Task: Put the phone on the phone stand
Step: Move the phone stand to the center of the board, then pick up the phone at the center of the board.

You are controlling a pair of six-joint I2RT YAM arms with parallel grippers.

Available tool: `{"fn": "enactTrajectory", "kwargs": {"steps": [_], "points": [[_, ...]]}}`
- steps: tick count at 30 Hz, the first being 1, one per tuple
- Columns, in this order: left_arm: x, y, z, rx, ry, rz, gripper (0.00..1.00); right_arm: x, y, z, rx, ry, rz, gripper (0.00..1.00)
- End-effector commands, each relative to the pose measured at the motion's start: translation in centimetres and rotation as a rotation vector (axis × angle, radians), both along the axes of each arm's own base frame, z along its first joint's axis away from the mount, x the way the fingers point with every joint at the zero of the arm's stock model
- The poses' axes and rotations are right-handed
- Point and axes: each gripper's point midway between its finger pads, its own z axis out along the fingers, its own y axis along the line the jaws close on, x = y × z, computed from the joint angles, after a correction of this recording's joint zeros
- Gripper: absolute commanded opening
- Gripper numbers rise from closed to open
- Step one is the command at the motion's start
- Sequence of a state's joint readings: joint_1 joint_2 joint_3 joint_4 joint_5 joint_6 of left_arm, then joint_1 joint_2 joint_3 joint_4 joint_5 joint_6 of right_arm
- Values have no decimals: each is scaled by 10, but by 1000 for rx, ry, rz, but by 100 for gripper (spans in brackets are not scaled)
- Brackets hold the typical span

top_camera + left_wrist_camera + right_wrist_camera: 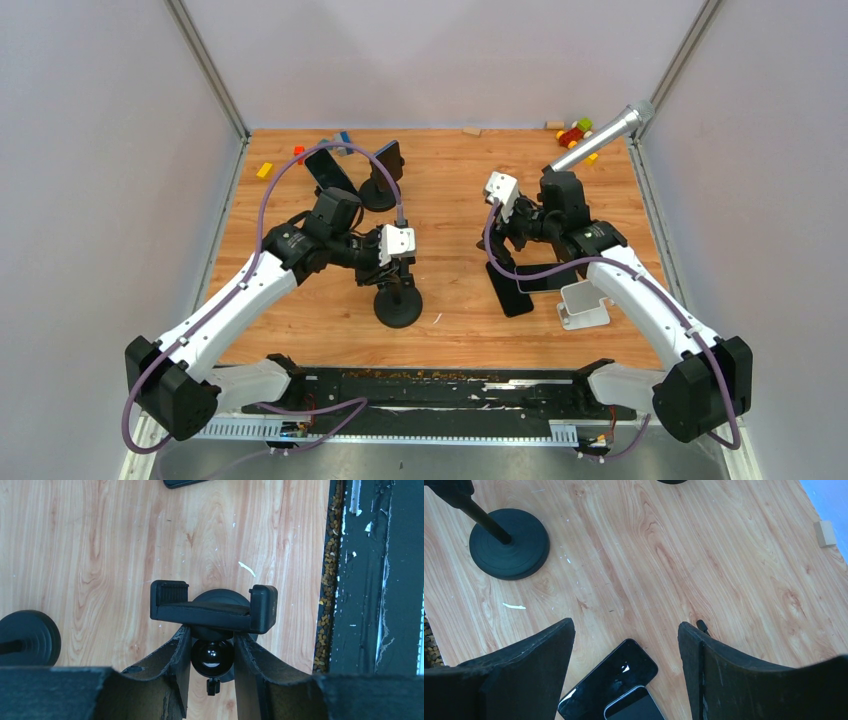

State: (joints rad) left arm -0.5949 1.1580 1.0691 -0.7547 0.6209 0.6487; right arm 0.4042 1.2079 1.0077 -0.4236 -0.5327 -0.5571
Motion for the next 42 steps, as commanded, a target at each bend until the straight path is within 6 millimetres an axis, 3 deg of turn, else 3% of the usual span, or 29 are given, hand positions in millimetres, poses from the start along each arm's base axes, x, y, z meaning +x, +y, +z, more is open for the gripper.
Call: {"fn": "enactTrajectory", "kwargs": {"steps": [1,5,11,17,29,34,42], "points": [[1,-4,19,-38,-38,-18,25,0,2,2,6,-18,26,77],[6,-4,27,-47,-68,5,41,0,3,4,11,-18,31,77],[23,1,47,-58,-150,92,74,-2,7,3,12,-14,44,77],[21,7,44,-22,-134,103,84,0,7,0,0,-14,43,77],[19,15,17,31,-112,119,74,0,8,-7,-10,6,50,77],[13,8,8,30,-71,58,55,0,9,-8,-11,14,54,77],[9,4,0,55,-84,-58,33,2,8,-14,-23,23,52,77]]}}
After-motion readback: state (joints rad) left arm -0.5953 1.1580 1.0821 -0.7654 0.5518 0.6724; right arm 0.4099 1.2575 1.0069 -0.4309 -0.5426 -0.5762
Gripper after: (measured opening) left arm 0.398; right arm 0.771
